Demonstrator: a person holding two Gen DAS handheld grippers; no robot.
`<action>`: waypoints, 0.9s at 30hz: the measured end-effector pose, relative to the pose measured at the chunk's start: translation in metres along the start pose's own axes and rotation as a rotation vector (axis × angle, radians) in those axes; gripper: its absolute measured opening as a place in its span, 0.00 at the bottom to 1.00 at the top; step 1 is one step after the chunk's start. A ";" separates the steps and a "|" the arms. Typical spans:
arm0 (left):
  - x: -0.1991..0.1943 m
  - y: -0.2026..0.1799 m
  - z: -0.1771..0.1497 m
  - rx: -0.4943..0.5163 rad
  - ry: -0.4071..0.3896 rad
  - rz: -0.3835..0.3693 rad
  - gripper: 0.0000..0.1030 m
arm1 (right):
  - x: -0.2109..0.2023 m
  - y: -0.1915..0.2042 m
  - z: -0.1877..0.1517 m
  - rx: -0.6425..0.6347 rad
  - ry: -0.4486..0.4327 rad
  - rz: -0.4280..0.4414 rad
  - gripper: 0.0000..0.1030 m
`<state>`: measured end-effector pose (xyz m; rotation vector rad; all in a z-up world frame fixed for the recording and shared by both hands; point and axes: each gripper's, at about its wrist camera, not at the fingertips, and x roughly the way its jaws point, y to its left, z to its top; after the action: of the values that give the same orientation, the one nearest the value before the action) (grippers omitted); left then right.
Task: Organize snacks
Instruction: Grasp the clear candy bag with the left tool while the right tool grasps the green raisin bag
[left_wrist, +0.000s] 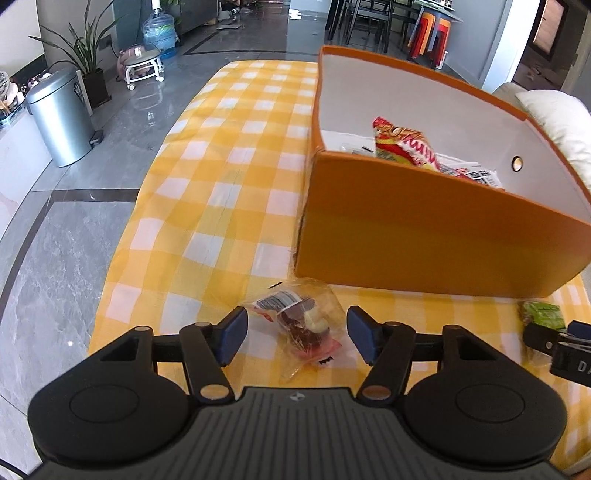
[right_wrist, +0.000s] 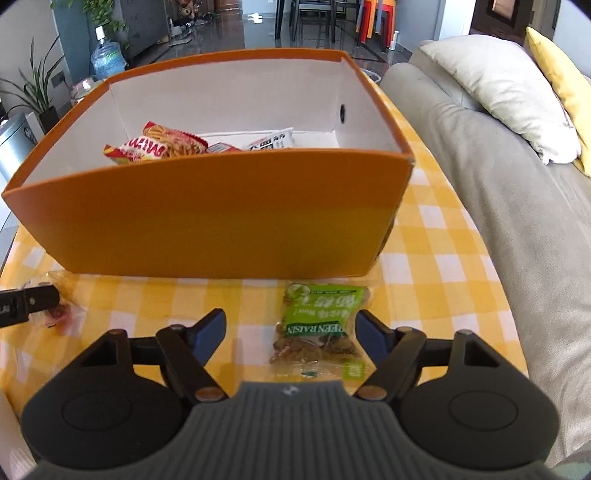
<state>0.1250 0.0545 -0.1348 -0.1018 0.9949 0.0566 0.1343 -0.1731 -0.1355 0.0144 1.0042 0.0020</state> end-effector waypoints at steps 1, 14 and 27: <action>0.002 0.000 0.000 0.000 0.002 -0.005 0.69 | 0.001 0.000 0.000 0.000 0.006 -0.001 0.69; 0.011 0.000 -0.001 -0.001 -0.006 -0.033 0.52 | 0.013 0.005 -0.002 -0.029 0.069 -0.085 0.47; 0.008 -0.004 -0.006 0.047 0.006 -0.014 0.38 | 0.015 0.000 -0.002 -0.005 0.090 -0.093 0.40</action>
<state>0.1249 0.0502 -0.1447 -0.0656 1.0005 0.0203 0.1404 -0.1726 -0.1496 -0.0375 1.0939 -0.0801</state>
